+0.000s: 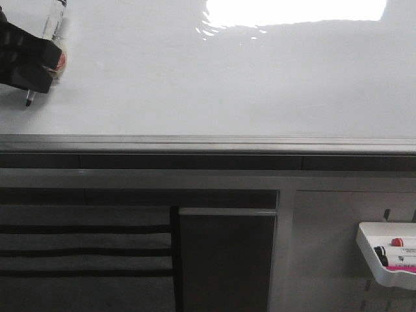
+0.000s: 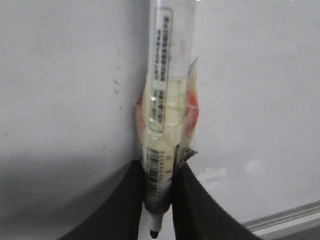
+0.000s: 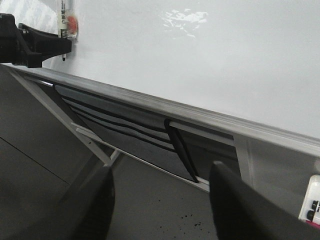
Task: Write number 3 on whiteboard
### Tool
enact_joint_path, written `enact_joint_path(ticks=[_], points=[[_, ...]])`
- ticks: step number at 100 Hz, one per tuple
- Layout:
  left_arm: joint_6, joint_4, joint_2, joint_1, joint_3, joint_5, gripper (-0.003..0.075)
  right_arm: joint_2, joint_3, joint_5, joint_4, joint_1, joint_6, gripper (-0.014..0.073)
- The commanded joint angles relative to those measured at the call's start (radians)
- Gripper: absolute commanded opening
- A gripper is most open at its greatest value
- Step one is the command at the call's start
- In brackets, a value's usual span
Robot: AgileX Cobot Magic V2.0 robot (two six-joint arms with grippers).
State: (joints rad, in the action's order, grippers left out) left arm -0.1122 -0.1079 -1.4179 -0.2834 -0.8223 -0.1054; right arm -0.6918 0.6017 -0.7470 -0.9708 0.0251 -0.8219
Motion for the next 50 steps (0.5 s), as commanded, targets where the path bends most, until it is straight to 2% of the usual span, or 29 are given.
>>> enact_joint_path(ticks=[1,9,21,37,50], points=[[0.007,-0.001,0.028,-0.008,-0.034,0.057,-0.0017,-0.006,0.036,0.023,-0.05,-0.004,-0.014,0.0376],[0.003,0.019,0.038,-0.01,-0.041,-0.001,-0.002,-0.006,0.036,0.026,-0.05,-0.004,-0.014,0.0376],[-0.011,0.083,0.064,-0.039,-0.094,-0.209,-0.002,-0.033,0.063,-0.022,-0.05,-0.004,-0.012,0.0376],[-0.204,0.034,0.097,-0.125,-0.201,-0.521,-0.002,-0.147,0.156,-0.156,-0.005,-0.004,-0.016,0.0376],[-0.41,-0.117,0.11,-0.19,-0.253,-0.659,-0.002,-0.244,0.247,-0.27,0.048,-0.004,-0.071,0.0375]])
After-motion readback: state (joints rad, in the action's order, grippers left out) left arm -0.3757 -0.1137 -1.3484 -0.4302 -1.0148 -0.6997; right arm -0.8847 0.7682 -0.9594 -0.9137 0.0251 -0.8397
